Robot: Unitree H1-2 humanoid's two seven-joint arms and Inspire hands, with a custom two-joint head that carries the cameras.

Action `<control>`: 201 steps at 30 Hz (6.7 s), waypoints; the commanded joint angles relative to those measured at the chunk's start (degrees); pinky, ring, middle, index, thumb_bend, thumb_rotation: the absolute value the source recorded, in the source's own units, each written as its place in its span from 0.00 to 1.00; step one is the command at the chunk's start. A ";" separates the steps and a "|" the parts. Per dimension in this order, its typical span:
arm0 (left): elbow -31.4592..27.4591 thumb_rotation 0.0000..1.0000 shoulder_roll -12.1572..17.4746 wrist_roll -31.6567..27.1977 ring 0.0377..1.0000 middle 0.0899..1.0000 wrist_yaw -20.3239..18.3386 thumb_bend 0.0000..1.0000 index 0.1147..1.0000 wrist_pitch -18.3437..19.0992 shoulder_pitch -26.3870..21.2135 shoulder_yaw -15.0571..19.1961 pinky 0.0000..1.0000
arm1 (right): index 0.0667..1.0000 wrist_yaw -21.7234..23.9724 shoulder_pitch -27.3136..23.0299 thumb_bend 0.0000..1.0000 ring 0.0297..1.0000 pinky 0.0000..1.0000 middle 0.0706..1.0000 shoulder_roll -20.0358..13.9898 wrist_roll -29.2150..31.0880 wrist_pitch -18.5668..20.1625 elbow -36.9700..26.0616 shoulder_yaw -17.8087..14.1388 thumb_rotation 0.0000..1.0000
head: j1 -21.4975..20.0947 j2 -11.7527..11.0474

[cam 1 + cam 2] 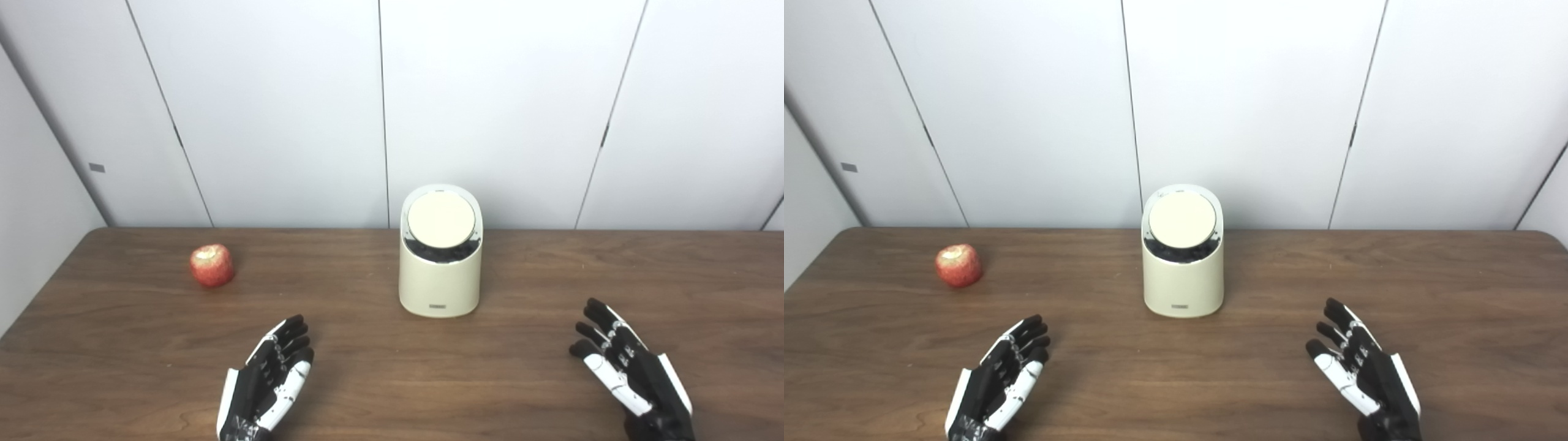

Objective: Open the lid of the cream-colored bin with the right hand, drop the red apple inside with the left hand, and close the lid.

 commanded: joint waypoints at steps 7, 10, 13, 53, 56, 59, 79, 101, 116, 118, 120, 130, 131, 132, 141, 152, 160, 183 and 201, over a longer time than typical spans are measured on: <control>1.90 0.39 -0.33 -0.42 0.81 0.82 -0.34 0.49 0.83 -0.45 1.33 -0.50 0.80 | 0.87 0.06 -0.34 0.58 0.87 0.75 0.91 -0.05 0.59 0.52 -1.27 -0.11 0.44 | -0.27 0.15; 1.84 0.39 -0.17 -0.72 0.81 0.82 -0.53 0.49 0.83 -0.32 1.34 -0.43 0.80 | 0.87 0.04 -0.35 0.58 0.87 0.76 0.91 0.07 0.98 0.54 -1.27 -0.07 0.43 | -0.44 0.10; 1.89 0.39 0.01 -1.10 0.82 0.82 -0.67 0.49 0.83 -0.29 1.32 -0.31 0.81 | 0.87 -0.12 -0.33 0.58 0.87 0.75 0.91 0.13 0.85 0.78 -1.48 0.11 0.43 | -0.56 -0.23; 5.01 0.28 -0.16 0.43 0.82 0.83 0.05 0.40 0.83 -5.58 2.68 -1.39 0.81 | 0.87 -5.09 -26.64 0.78 0.89 0.84 0.90 0.38 -13.76 0.90 4.45 5.43 0.40 | -1.60 -10.05; 4.66 0.30 -0.44 0.14 0.83 0.83 -0.01 0.42 0.83 -5.20 2.85 -1.40 0.82 | 0.85 -4.96 -30.43 0.80 0.88 0.82 0.88 0.41 -16.84 4.06 4.40 7.62 0.40 | -1.41 -9.78; 4.41 0.30 -0.54 0.22 0.83 0.83 -0.02 0.42 0.84 -5.10 2.99 -1.46 0.82 | 0.85 -5.21 -33.44 0.82 0.88 0.82 0.87 0.35 -20.02 6.13 5.02 9.57 0.42 | -1.03 -9.44; 3.81 0.30 -1.31 -1.03 0.83 0.83 -0.39 0.43 0.85 -4.92 3.56 -1.56 0.82 | 0.89 -3.04 -48.02 0.86 0.90 0.79 0.91 -3.00 -28.10 1.54 23.02 17.07 0.31 | -0.83 -8.14; 3.99 0.35 -2.14 -1.45 0.81 0.83 0.00 0.46 0.96 -5.31 3.67 -1.37 0.81 | 0.90 0.84 -49.06 0.96 0.92 0.86 0.91 -4.99 -35.32 0.84 24.74 22.15 0.29 | -0.54 -6.68; 3.10 0.34 -1.91 -1.51 0.81 0.82 0.05 0.47 0.94 -4.74 3.77 -1.11 0.81 | 0.89 -4.09 -48.74 0.93 0.90 0.87 0.90 -4.03 -37.71 -3.66 27.75 21.93 0.28 | -0.88 -5.66; 2.78 0.34 -1.91 -1.60 0.81 0.82 0.10 0.47 0.94 -4.40 3.86 -1.03 0.81 | 0.89 -4.30 -48.59 0.91 0.90 0.86 0.90 -3.86 -37.15 -3.63 27.92 21.39 0.27 | -0.96 -5.54; 2.69 0.33 -1.81 -1.53 0.81 0.82 0.10 0.47 0.94 -4.42 3.89 -0.99 0.81 | 0.89 -4.38 -48.42 0.90 0.90 0.86 0.90 -3.69 -36.56 -3.59 28.04 20.82 0.26 | -1.09 -5.47; 2.86 0.36 -1.20 -1.57 0.80 0.82 -0.12 0.48 0.94 -4.68 3.72 -0.70 0.80 | 0.88 -4.46 -48.31 0.85 0.90 0.83 0.89 -3.43 -36.47 -0.46 27.53 19.32 0.28 | -1.53 -4.88; 2.85 0.35 -1.17 -1.53 0.80 0.82 -0.11 0.48 0.93 -4.64 3.71 -0.68 0.80 | 0.88 -4.30 -48.30 0.85 0.90 0.83 0.90 -3.33 -36.26 0.06 27.41 19.13 0.28 | -1.52 -4.87; 2.82 0.35 -1.10 -1.52 0.80 0.82 -0.13 0.47 0.93 -4.58 3.71 -0.67 0.80 | 0.88 -4.26 -48.31 0.85 0.90 0.82 0.90 -3.26 -36.15 0.44 27.37 19.00 0.28 | -1.58 -4.78; 2.90 0.36 -0.78 -1.65 0.81 0.82 -0.49 0.47 0.94 -4.95 3.70 -0.77 0.80 | 0.87 -3.55 -48.07 0.89 0.88 0.81 0.89 -4.29 -36.98 0.65 26.83 19.76 0.28 | -1.88 -4.39; 2.45 0.35 -1.00 -1.97 0.80 0.82 -0.46 0.47 0.93 -4.80 3.79 -0.76 0.80 | 0.91 -0.13 -49.29 0.97 0.94 0.88 0.93 -8.94 -46.53 0.21 24.81 27.78 0.22 | -2.06 -3.57; 1.97 0.38 -1.21 -1.32 0.81 0.82 -0.03 0.50 0.93 -3.76 3.66 -0.90 0.80 | 0.92 -0.87 -49.86 1.00 0.97 0.94 0.95 -9.67 -51.55 -0.61 24.81 30.61 0.12 | -1.99 -3.40; 2.32 0.35 -0.91 -1.69 0.80 0.82 -0.15 0.48 0.93 -4.12 3.50 -0.61 0.79 | 0.87 1.07 -42.47 0.62 0.85 0.71 0.89 -4.18 -22.34 13.16 7.43 4.91 0.52 | -2.24 -3.41; 0.96 0.36 0.04 -2.35 0.80 0.82 -0.57 0.50 0.92 -3.12 3.69 -0.08 0.80 | 0.89 1.58 -17.79 0.42 0.88 0.78 0.90 -4.16 -16.25 11.44 -4.04 4.88 0.70 | -3.43 -2.36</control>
